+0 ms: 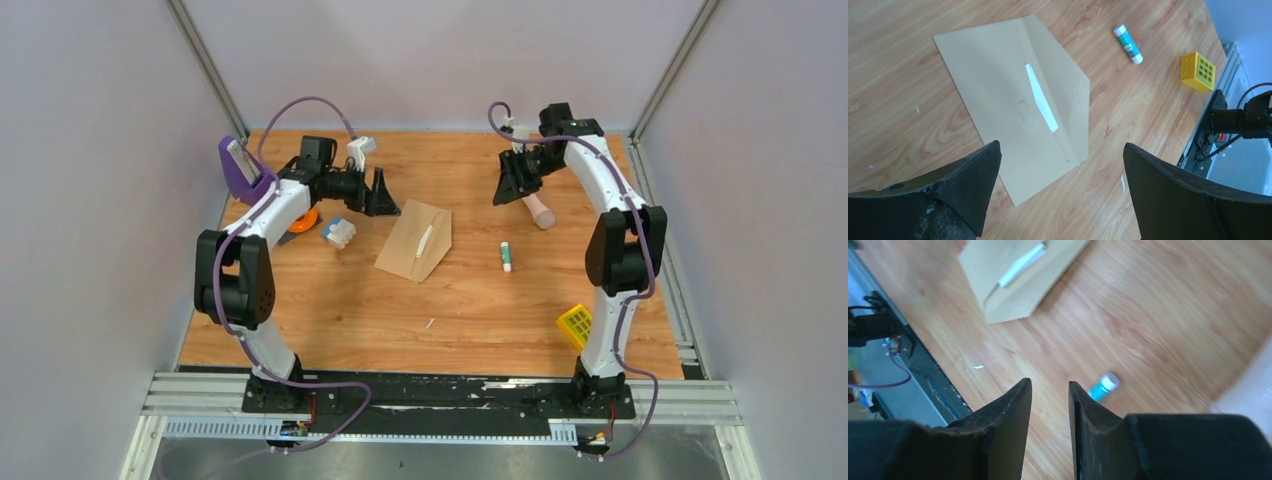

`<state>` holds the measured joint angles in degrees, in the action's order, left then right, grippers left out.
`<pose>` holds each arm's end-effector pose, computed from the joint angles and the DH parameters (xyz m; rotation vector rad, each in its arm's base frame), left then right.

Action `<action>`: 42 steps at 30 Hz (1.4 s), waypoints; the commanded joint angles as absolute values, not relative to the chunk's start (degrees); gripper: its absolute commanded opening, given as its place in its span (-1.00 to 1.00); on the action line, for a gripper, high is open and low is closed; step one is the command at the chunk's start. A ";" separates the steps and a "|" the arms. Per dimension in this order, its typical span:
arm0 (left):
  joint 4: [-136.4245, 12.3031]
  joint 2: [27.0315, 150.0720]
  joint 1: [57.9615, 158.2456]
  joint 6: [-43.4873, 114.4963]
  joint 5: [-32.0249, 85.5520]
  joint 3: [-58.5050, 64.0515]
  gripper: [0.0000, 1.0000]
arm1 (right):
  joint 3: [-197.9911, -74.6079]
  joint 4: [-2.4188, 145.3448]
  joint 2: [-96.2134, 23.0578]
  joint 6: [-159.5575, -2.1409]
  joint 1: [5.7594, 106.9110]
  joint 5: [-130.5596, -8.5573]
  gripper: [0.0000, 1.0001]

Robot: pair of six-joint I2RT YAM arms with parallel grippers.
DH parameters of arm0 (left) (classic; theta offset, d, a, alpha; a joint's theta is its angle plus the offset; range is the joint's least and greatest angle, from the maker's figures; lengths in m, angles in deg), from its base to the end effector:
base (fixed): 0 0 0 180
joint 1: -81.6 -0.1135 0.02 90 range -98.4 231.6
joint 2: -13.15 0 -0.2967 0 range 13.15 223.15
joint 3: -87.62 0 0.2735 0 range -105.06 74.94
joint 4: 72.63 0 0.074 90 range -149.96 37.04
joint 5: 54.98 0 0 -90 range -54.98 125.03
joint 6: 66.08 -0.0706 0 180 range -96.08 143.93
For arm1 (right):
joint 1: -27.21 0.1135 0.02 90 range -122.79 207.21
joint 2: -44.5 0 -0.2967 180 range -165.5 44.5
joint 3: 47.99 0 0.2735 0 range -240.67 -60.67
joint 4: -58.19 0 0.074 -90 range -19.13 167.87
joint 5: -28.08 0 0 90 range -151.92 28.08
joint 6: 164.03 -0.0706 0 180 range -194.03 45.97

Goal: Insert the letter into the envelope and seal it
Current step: Seal the envelope flap on the envelope.

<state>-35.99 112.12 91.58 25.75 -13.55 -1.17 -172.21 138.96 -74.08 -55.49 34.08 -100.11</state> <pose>0.4026 -0.1246 0.2702 0.5622 2.2219 -1.1045 0.4588 0.0992 0.2758 -0.7089 2.5927 0.8891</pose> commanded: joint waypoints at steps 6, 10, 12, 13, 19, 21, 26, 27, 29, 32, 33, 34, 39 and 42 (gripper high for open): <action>-41.79 121.06 91.28 26.24 -9.78 3.78 0.81 | -164.99 124.95 -80.63 -66.47 39.14 -115.15 -0.85; -45.41 121.65 91.27 28.54 -7.87 5.61 0.65 | -164.87 124.04 -84.27 -68.12 39.16 -116.16 -0.87; -46.58 122.18 91.27 30.01 -8.26 5.85 0.52 | -164.82 123.51 -85.51 -69.00 39.14 -116.42 -0.87; -47.32 122.65 91.27 30.53 -8.64 5.90 0.43 | -164.82 123.37 -86.04 -69.29 39.09 -116.81 -0.87; -48.54 125.43 91.48 34.07 -13.85 5.42 0.16 | -164.64 122.99 -88.22 -70.05 39.94 -116.99 -0.87; -48.25 126.19 91.60 34.00 -14.36 5.16 0.11 | -164.72 122.85 -88.64 -70.04 40.25 -116.93 -0.87; -48.06 128.14 91.98 34.14 -12.80 5.41 0.00 | -164.78 122.50 -89.35 -70.33 40.99 -116.69 -0.87; -48.03 128.64 92.09 34.08 -12.44 5.37 -0.01 | -164.62 122.54 -89.43 -70.42 41.13 -116.64 -0.88; -47.68 129.32 92.33 34.08 -11.64 5.22 -0.06 | -164.12 122.53 -89.40 -70.43 41.21 -116.76 -0.88; -47.25 129.85 92.63 34.12 -10.72 4.89 -0.17 | -163.39 122.38 -89.40 -70.44 41.65 -116.84 -0.88; -47.10 129.90 92.91 34.05 -10.39 4.85 -0.20 | -163.26 122.37 -89.41 -70.31 41.90 -116.89 -0.88; -46.61 129.94 93.06 34.04 -9.42 4.73 -0.22 | -163.16 122.33 -89.52 -70.26 42.03 -116.93 -0.88; -45.07 130.69 94.16 33.52 -6.22 4.11 -0.29 | -164.03 122.45 -90.17 -69.95 43.74 -118.50 -0.89; -44.88 131.38 94.33 33.59 -5.75 3.95 -0.30 | -164.64 122.46 -90.56 -69.65 44.99 -119.43 -0.89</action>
<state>-46.26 129.11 93.59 34.12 -9.66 4.88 -163.29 123.66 -89.47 -69.91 42.98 -116.24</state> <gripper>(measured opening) 0.354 0.058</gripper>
